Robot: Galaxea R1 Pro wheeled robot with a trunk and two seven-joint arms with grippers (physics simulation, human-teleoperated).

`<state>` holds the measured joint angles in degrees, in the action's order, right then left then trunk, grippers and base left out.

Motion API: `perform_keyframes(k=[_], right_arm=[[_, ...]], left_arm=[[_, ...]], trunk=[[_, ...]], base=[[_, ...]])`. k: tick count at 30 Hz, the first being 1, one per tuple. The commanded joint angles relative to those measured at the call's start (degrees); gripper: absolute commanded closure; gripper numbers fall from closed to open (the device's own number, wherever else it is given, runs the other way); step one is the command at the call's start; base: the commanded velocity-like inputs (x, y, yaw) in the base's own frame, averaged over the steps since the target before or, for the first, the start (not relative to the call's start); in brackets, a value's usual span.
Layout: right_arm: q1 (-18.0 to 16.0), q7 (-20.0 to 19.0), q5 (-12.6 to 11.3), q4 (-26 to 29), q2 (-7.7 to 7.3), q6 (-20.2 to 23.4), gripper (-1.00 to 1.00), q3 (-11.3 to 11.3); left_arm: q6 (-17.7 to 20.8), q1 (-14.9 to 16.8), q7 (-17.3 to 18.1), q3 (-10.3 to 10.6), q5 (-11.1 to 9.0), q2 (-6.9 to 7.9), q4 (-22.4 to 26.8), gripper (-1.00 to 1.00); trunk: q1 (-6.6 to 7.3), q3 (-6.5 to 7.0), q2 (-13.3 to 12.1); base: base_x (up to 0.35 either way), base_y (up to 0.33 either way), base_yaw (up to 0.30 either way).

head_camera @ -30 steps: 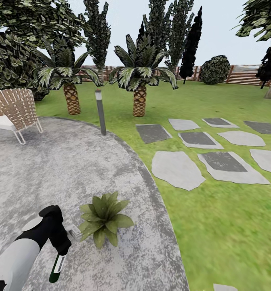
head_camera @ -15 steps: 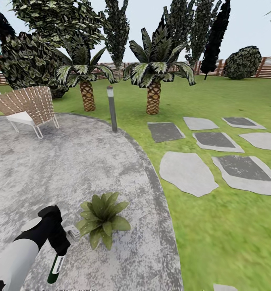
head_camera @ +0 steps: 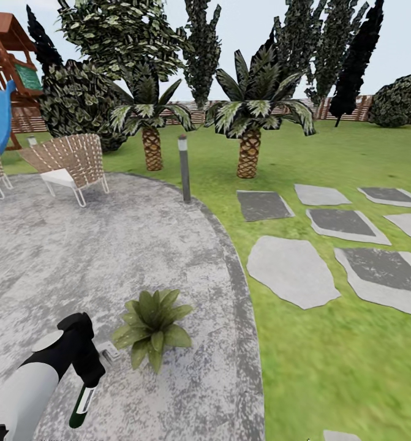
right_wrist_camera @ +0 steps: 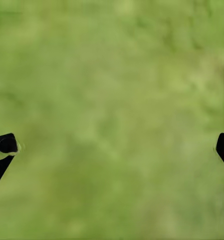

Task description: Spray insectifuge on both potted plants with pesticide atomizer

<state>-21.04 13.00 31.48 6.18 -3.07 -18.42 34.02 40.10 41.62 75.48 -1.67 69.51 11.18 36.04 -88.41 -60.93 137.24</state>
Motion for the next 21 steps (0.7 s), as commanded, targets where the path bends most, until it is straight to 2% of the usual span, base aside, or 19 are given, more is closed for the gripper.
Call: perform_keyframes(k=[1,2,5,7,10,17,19,21], right_arm=[[-0.1,0.2,0.6,-0.1,0.0,-0.2,-1.0,0.5],[-0.1,0.2,0.6,-0.1,0.0,-0.2,-1.0,0.5],[-0.1,0.2,0.6,-0.1,0.0,-0.2,-1.0,0.4],[-0.1,0.2,0.6,-0.1,0.05,-0.2,-1.0,0.4],[-0.1,0.2,0.6,-0.1,0.08,-0.2,-1.0,0.4],[-0.1,0.2,0.6,-0.1,0.21,-0.2,-1.0,0.4],[-0.1,0.2,0.6,-0.1,0.24,-0.2,-1.0,0.4],[-0.1,0.2,0.6,-0.1,0.17,-0.2,-1.0,0.5]], left_arm=[[0.6,-0.1,0.5,-0.2,0.5,0.09,0.1,1.0],[0.6,-0.4,0.4,-0.3,0.5,0.18,0.0,1.0],[0.5,-2.5,-0.4,-2.5,0.5,0.41,0.1,1.0],[0.5,-3.1,-2.3,-3.6,0.6,0.55,0.1,1.0],[0.4,-3.6,-4.4,-4.1,0.5,0.64,0.0,1.0],[0.4,-5.7,-6.3,-4.4,0.4,-0.18,0.3,1.0],[0.4,-5.7,-7.5,-4.5,-0.6,-0.24,0.2,1.0],[0.2,-5.7,-10.2,-4.9,-4.2,-0.27,0.2,1.0]], trunk=[[0.01,-0.05,0.0],[0.01,-0.05,0.0],[0.01,-0.06,0.0],[0.01,-0.08,0.0],[0.01,-0.15,0.0],[0.01,-0.31,0.0],[0.01,-0.35,0.0],[0.01,-0.37,0.0]], base=[[0.0,-0.272,0.01],[0.005,-0.262,0.006],[0.075,-0.165,0.023],[0.123,-0.077,0.144],[0.057,-0.023,0.228],[0.007,-0.003,0.257],[0.0,0.0,0.247],[0.0,0.0,0.097]])
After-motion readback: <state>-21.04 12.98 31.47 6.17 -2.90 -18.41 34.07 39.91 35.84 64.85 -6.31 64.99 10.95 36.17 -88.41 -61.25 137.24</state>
